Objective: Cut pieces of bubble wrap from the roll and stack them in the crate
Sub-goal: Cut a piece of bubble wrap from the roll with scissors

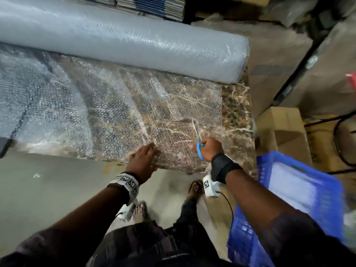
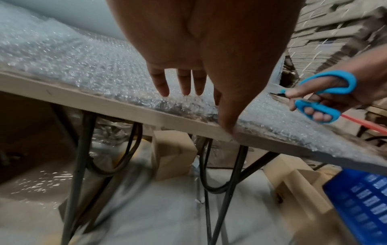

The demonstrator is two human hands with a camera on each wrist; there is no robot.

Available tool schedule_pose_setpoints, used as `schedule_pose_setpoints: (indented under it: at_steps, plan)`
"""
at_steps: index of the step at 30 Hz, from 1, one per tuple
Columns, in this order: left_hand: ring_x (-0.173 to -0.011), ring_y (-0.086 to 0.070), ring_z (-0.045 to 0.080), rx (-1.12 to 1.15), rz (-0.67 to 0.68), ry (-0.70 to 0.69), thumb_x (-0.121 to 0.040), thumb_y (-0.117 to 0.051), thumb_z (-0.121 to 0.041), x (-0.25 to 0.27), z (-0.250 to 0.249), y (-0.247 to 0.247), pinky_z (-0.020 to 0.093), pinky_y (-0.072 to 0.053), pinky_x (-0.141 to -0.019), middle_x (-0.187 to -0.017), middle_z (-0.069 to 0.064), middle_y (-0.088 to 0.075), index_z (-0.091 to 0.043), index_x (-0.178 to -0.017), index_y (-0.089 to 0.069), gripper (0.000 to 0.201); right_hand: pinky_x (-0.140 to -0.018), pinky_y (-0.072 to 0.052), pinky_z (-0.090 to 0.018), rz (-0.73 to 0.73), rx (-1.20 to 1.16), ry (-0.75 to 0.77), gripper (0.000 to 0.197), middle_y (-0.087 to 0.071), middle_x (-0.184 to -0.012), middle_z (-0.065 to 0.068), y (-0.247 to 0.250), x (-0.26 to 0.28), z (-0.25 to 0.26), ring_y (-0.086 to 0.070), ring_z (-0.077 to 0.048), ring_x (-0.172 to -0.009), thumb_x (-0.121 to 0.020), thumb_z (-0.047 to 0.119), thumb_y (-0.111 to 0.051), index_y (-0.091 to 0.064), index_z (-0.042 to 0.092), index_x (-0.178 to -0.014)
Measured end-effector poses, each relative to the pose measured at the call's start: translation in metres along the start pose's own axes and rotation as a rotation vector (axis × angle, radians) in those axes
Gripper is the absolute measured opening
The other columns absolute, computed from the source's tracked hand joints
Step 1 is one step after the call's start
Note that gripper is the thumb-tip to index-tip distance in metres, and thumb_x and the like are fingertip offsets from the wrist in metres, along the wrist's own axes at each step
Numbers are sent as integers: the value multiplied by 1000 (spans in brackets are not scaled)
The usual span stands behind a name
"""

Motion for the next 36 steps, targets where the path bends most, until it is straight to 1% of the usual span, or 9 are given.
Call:
schedule_pose_setpoints:
  at_steps: [4,10,14,19,22,24,27,32,36]
  plan:
    - [-136,-36,27,29,-57,-82,-86,-67,-31,5,6,1,49,-35,-105,-153,0,-32,-29,-139,-45,57,-66,-52,-35,-277,-130,-110,35,-66,-79,-5,-29,34,4,-63,-30,-77,-77,47,-77,-62,16,-84]
    - [-107,-53,28,62,-96,-188,-86,-64,-27,11,17,-1,45,-51,-82,-123,2,-53,-23,-116,-59,31,-75,-46,-37,-403,-120,-105,43,-63,-100,-13,-43,57,12,-58,-33,-94,-79,44,-77,-62,11,-102]
    - [-103,-54,31,76,-80,-249,-87,-63,-20,7,18,-2,45,-53,-80,-113,7,-55,-17,-110,-64,23,-82,-44,-35,-385,-49,-108,42,-59,-118,-14,-45,60,11,-56,-33,-108,-84,29,-74,-58,12,-119]
    - [-93,-60,29,158,-82,-198,-94,-54,-26,9,12,6,38,-52,-77,-106,7,-61,-18,-107,-67,20,-76,-42,-35,-449,-132,-70,43,-57,-110,-16,-49,76,21,-55,-33,-100,-82,34,-76,-58,10,-114]
    - [-76,-66,22,251,116,-49,-97,-51,-41,12,16,-2,28,-48,-63,-90,4,-72,-17,-95,-69,30,-68,-40,-28,-416,-369,-40,43,-63,-91,-7,-60,90,32,-56,-23,-81,-78,41,-80,-62,10,-102]
    - [-62,-65,16,626,289,217,-98,-49,-47,13,20,-14,24,-47,-56,-84,3,-74,-13,-85,-70,42,-67,-42,-25,-315,-518,-72,40,-62,-85,2,-69,98,37,-57,-16,-76,-78,42,-80,-63,14,-101]
    - [-48,-57,15,1067,264,550,-97,-51,-46,12,20,-19,22,-43,-46,-69,6,-70,-8,-75,-67,47,-66,-44,-26,-209,-687,-60,44,-60,-81,2,-81,109,38,-55,-15,-73,-78,43,-79,-61,6,-96]
    - [-48,-35,11,1345,297,672,-101,-49,-33,8,4,-13,16,-22,-32,-62,1,-43,-16,-64,-44,41,-68,-47,-28,-169,-672,-47,40,-64,-78,4,-92,119,31,-60,-14,-72,-77,43,-81,-65,11,-95]
    - [-49,-59,10,1253,325,740,-94,-63,-35,14,8,-20,15,-39,-39,-61,-1,-68,-14,-77,-63,27,-58,-38,-24,-237,-406,-20,37,-61,-81,-2,-89,119,20,-53,-20,-71,-76,37,-82,-61,13,-94]
Point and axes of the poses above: each hand's wrist, its own x-axis away from the middle knuckle, its own y-axis out of the back of the hand, z = x × y, the point moved 2 cm from there along -x, towards the middle knuckle
